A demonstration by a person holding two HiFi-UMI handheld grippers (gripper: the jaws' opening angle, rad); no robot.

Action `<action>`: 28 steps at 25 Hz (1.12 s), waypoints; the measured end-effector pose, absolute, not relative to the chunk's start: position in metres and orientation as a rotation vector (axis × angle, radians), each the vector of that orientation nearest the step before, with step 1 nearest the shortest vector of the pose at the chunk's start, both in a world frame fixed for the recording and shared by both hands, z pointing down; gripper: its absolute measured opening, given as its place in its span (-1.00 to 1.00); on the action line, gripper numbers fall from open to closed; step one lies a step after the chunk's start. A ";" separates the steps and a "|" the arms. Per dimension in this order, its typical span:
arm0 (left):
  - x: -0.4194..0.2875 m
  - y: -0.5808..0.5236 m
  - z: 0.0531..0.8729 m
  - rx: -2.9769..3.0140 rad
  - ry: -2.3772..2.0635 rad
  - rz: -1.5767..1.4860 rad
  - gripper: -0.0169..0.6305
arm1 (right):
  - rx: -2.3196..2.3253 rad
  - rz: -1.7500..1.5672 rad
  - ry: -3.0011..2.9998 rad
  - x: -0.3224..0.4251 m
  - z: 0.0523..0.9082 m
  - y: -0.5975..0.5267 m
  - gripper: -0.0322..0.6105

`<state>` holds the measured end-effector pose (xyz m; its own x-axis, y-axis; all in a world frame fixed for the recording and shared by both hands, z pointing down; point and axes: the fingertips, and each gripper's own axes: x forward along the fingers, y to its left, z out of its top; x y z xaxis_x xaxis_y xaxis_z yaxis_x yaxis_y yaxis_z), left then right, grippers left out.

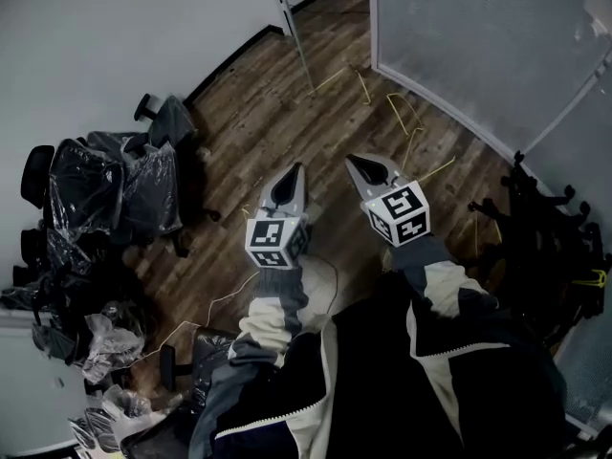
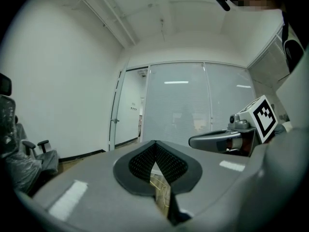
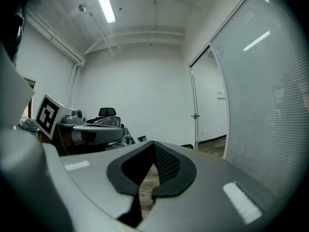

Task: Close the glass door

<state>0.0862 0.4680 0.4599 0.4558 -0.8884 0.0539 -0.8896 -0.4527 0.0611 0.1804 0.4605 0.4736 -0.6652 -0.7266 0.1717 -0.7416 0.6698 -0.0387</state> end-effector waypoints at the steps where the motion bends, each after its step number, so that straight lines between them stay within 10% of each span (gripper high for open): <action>1: 0.090 0.454 0.459 2.599 -1.613 0.026 -0.94 | 1.192 0.160 -2.750 0.184 0.473 0.446 -0.89; 28: 0.123 0.213 0.454 2.501 -1.757 -0.004 -0.94 | 1.010 0.081 -2.806 0.216 0.473 0.206 -0.89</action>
<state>0.1230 0.2125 0.4545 0.3401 -0.9392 0.0468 -0.9390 -0.3365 0.0714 0.2159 0.2058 0.4729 -0.7597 -0.6285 0.1667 -0.6370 0.7708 0.0030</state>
